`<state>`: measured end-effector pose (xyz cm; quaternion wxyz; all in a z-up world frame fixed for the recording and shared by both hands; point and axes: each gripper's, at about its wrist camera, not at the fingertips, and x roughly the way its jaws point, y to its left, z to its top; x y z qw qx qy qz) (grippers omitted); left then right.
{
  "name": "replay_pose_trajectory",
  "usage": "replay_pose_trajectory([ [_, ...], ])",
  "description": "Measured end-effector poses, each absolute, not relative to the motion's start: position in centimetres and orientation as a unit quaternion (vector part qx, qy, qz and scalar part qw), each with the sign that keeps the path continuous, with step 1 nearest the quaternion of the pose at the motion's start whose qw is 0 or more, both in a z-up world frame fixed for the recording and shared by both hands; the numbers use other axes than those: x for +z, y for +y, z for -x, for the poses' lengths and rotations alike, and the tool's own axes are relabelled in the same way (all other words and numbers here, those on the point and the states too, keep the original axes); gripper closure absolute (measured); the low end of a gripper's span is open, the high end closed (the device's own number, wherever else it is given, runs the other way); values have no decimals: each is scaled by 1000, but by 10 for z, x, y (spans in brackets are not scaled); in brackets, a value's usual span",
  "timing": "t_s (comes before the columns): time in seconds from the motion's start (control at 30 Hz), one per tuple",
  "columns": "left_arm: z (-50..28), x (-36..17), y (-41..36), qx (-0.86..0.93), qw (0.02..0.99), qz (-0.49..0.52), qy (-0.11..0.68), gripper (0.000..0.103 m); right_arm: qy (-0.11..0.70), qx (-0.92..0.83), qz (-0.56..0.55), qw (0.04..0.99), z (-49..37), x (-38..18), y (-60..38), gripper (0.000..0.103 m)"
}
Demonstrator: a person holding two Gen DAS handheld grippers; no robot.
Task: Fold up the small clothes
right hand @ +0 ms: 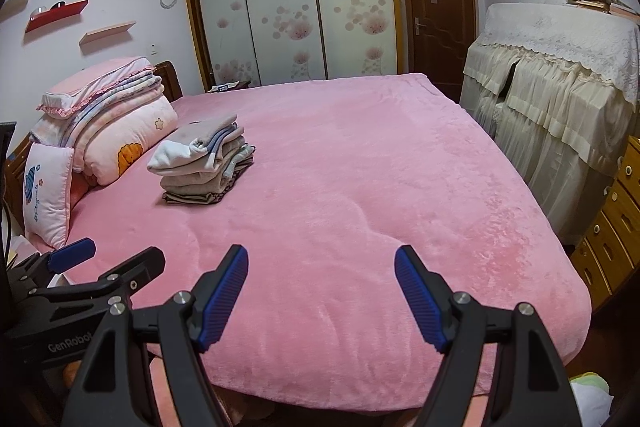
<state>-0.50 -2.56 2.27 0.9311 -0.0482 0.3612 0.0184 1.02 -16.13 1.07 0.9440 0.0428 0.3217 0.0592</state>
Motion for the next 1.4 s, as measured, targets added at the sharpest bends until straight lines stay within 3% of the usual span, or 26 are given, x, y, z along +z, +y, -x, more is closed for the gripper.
replay_pose_trajectory([
  [1.4,5,15,-27,22,921,55,384,1,323,57,-43,944,-9,9,-164,27],
])
